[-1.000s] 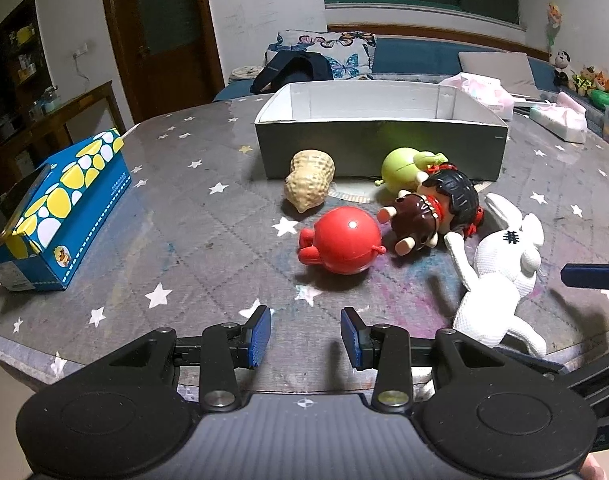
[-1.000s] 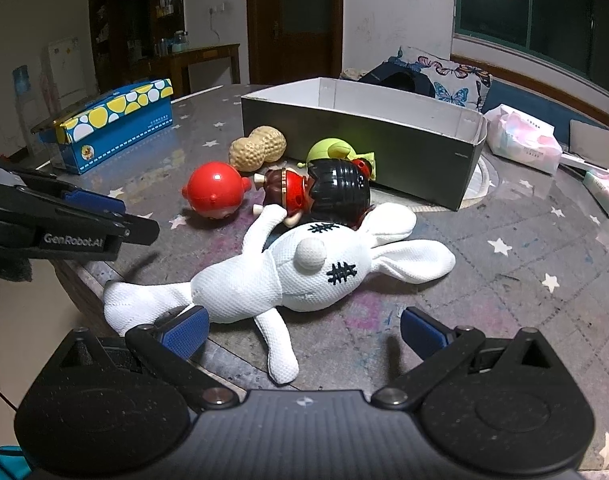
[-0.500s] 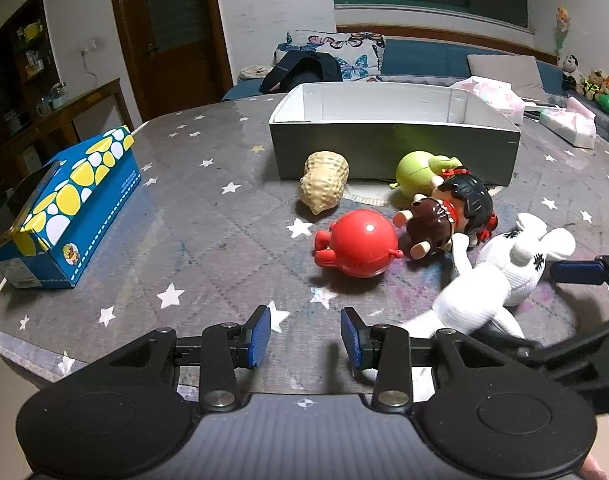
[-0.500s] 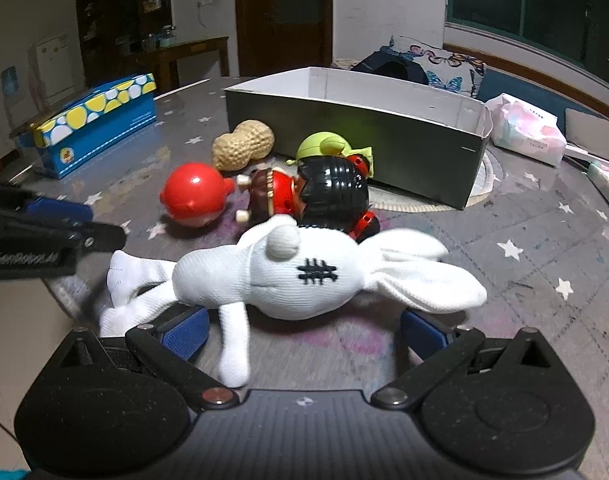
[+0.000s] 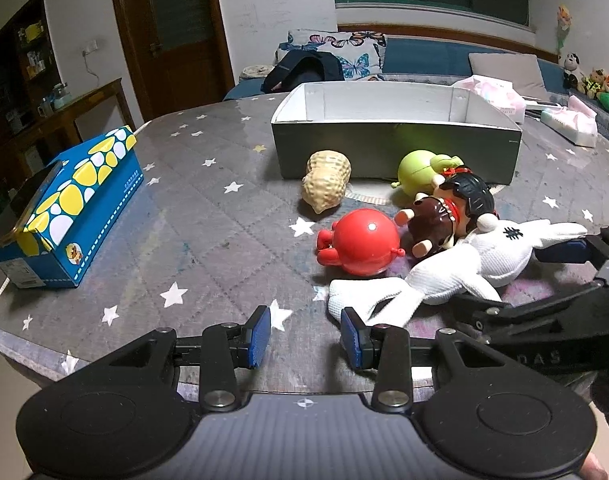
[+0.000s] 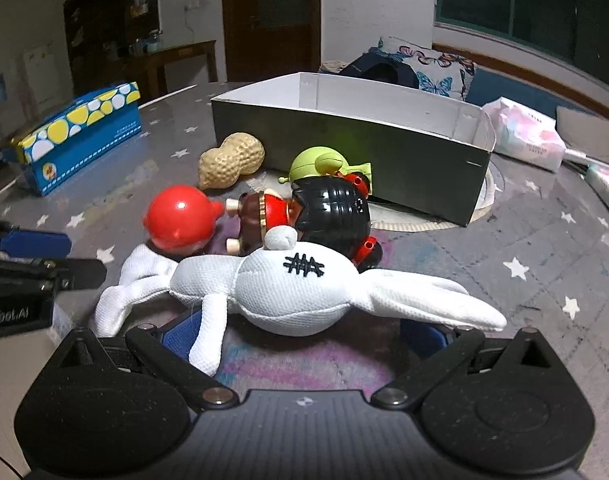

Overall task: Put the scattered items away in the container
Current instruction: 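Move the left tool toward the white plush rabbit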

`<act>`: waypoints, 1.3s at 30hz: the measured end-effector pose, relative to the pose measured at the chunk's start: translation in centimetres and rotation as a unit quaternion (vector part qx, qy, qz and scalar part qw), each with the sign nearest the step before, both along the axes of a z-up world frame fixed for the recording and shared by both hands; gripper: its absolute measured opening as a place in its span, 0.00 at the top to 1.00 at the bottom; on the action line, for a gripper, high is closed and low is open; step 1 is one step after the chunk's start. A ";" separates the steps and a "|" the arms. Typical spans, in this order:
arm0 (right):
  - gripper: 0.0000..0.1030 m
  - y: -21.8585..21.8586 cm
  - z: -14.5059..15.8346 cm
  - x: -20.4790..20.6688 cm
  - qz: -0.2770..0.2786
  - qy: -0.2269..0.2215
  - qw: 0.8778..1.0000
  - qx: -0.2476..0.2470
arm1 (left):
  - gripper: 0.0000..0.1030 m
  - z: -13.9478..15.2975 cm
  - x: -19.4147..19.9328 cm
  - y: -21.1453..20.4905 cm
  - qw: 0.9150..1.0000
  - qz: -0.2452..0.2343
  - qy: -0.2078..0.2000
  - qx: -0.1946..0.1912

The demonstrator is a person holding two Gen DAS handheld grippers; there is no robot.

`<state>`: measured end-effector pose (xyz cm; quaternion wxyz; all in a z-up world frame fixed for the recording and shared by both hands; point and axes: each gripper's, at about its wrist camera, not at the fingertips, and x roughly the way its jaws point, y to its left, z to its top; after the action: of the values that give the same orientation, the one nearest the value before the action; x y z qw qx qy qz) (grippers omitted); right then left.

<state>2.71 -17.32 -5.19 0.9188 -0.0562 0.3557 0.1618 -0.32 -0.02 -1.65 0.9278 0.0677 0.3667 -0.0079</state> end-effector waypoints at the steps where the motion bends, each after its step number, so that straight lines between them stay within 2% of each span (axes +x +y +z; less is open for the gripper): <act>1: 0.00 0.0 0.0 -0.2 0.003 0.000 1.000 -0.002 | 0.60 0.0 0.0 0.0 1.000 0.000 0.000 0.000; 13: 0.00 -1.0 0.9 -2.3 0.029 -0.008 0.999 -0.012 | 0.60 -0.3 -0.2 -0.2 1.000 0.004 0.006 0.004; 39: 0.00 -1.7 0.8 -3.8 0.030 -0.004 1.000 0.003 | 0.60 -0.8 -0.6 -1.2 1.000 -0.005 0.008 0.014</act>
<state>-1.05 -18.98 -4.39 0.9152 -0.0646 0.3492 0.1906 -0.87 -1.21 -2.41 0.9239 0.0819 0.3736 -0.0080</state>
